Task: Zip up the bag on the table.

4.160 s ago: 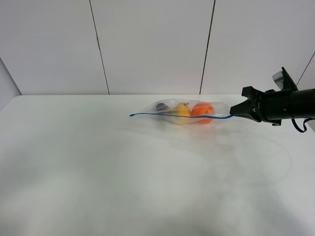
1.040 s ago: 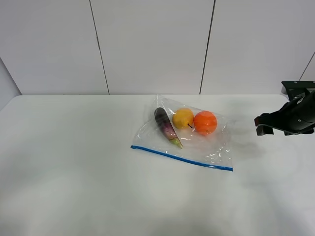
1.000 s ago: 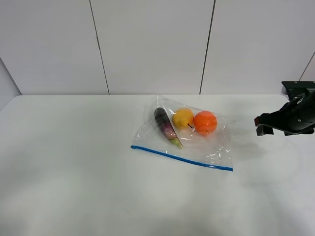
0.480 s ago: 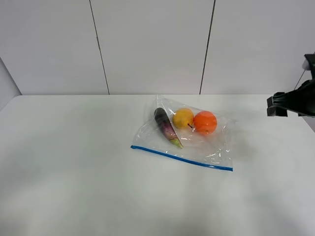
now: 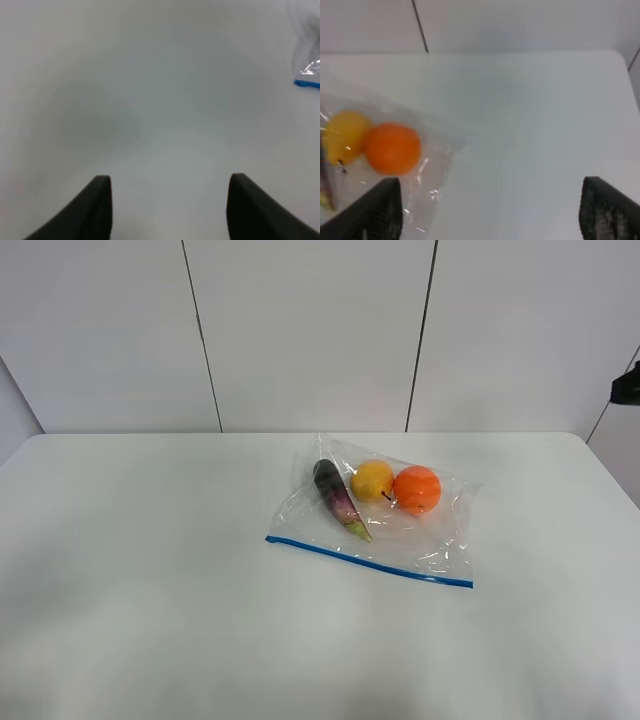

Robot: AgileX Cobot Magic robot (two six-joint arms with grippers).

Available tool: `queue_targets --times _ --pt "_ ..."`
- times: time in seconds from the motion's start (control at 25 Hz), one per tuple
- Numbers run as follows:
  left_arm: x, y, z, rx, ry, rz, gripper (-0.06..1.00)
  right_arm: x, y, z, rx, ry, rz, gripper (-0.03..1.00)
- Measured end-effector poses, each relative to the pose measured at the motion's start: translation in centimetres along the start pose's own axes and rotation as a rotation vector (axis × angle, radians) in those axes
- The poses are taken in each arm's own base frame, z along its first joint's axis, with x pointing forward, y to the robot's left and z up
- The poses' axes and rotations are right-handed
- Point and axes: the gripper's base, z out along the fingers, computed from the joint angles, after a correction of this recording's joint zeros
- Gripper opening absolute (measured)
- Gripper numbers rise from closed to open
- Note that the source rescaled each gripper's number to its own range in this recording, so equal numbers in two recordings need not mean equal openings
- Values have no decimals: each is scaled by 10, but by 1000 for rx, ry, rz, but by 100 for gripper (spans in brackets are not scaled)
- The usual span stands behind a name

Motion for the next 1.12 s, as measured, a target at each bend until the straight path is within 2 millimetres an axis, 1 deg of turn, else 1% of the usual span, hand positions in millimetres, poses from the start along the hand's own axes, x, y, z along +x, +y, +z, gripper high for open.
queue_targets --times 0.08,0.24,0.48,0.68,0.88,1.12 --pt "0 0 0 0 0 0 75 0 3 -21 -11 -52 1 83" --pt "0 0 0 0 0 0 75 6 8 -54 -26 -104 -8 83" --pt "0 0 0 0 0 0 75 20 14 -91 -38 -140 -29 83" --pt "0 0 0 0 0 0 75 35 18 -126 -45 -209 -50 83" --pt "0 0 0 0 0 0 75 54 24 -151 -99 -232 -91 83" --pt "0 0 0 0 0 0 75 73 24 -181 -132 -320 -53 83"
